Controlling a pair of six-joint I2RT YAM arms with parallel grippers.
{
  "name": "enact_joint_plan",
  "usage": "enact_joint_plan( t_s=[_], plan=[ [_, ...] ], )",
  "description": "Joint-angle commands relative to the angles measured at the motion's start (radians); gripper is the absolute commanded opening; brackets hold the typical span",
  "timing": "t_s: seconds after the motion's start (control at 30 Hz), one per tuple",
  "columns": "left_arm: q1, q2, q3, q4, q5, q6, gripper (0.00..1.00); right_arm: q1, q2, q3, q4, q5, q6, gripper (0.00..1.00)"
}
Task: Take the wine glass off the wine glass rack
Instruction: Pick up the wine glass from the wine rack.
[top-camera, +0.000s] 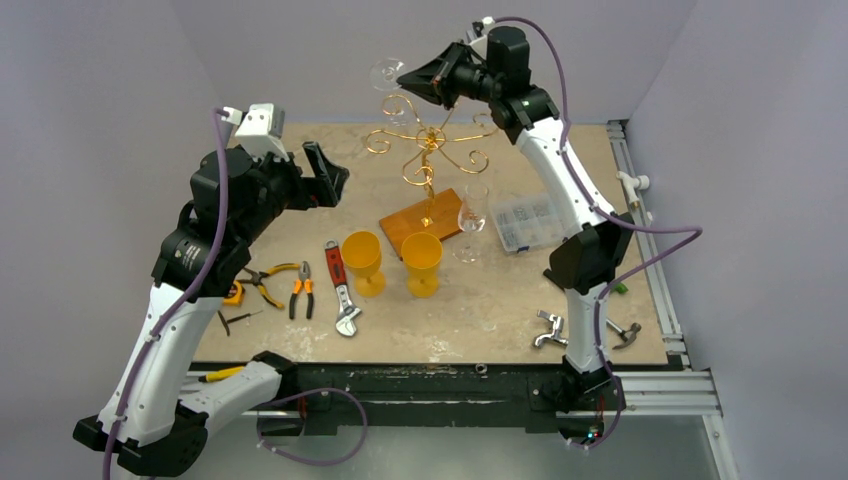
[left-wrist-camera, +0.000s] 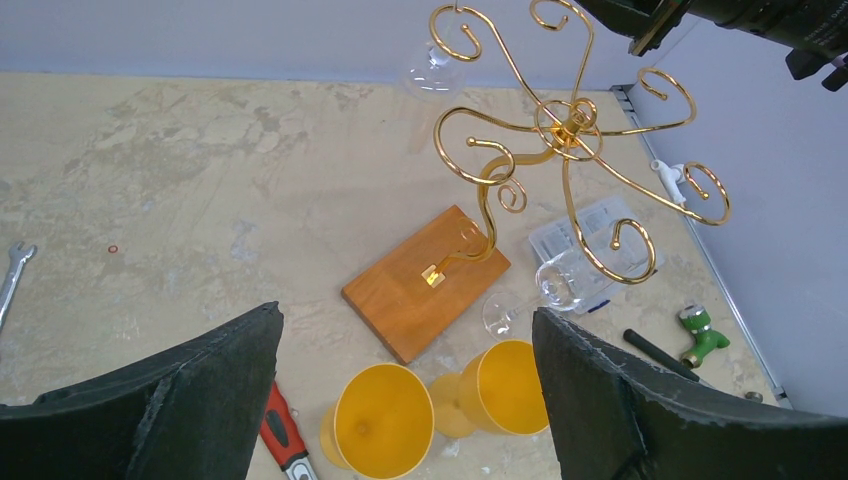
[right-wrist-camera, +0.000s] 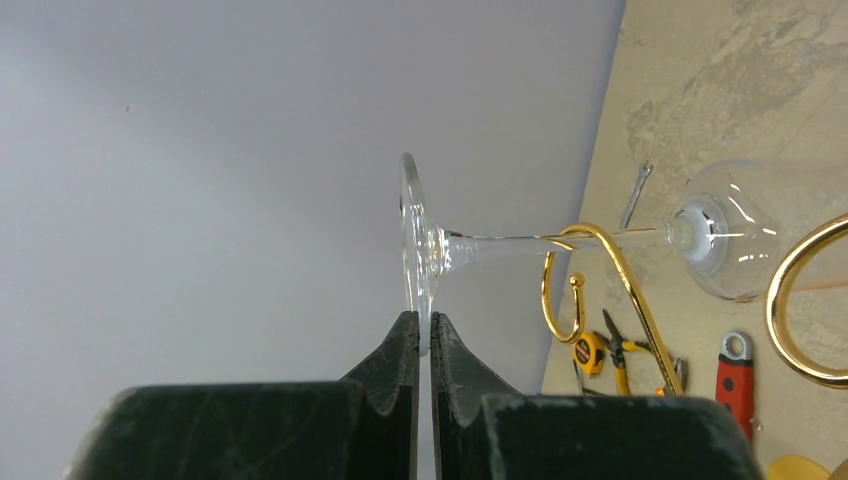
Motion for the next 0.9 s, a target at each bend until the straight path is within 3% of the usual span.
enact_joint_plan(
  t_s=[0.0, 0.87],
  plan=[
    [0.009, -0.006, 0.005, 0.037, 0.007, 0.006, 0.92, -0.016, -0.047, 0.038, 0.084, -0.014, -0.019, 0.0],
    [0.009, 0.006, 0.012, 0.038, 0.029, -0.015, 0.92, -0.038, -0.151, -0.072, 0.088, -0.025, -0.036, 0.0]
  ],
)
